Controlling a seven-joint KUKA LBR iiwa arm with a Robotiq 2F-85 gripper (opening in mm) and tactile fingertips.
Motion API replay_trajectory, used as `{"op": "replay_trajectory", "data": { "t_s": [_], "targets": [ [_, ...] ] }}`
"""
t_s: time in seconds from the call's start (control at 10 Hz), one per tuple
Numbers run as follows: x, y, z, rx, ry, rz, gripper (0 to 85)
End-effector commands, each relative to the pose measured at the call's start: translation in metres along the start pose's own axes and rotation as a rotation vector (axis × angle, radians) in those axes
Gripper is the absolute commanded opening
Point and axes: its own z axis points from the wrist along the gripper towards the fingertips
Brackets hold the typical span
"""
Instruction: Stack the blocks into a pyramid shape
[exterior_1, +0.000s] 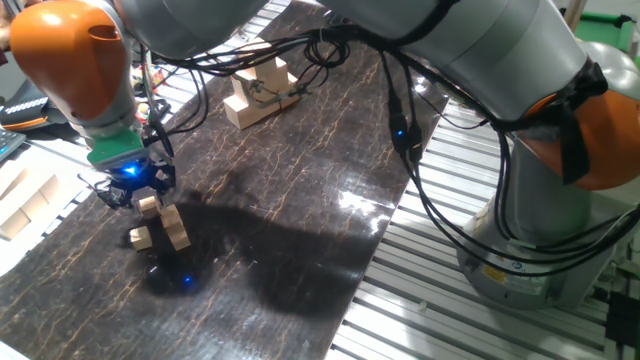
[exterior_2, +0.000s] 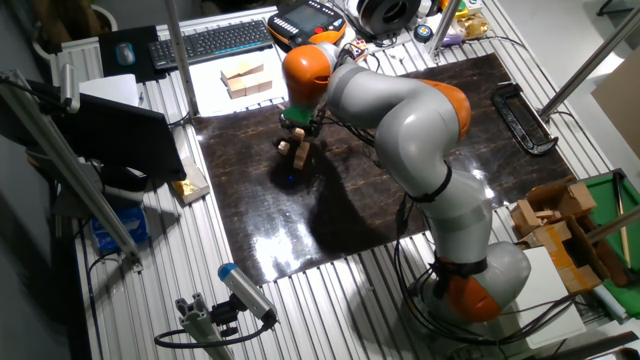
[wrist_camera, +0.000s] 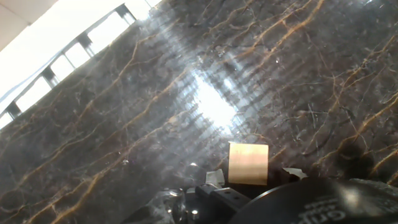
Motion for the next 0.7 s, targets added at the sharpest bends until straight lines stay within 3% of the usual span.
{"op": "replay_trajectory", "data": {
  "t_s": [0.0,0.2,0.6],
  "targets": [
    [-0.0001,0.0000,-0.0002,-0.008,-0.008,0.002,50.7],
    [-0.0001,0.0000,-0.0002,-0.023,-0.036,-0.002,50.7],
    [-0.0087,-0.0005,0.0015,-0.021,-0.044,-0.016,50.7]
  ]
}}
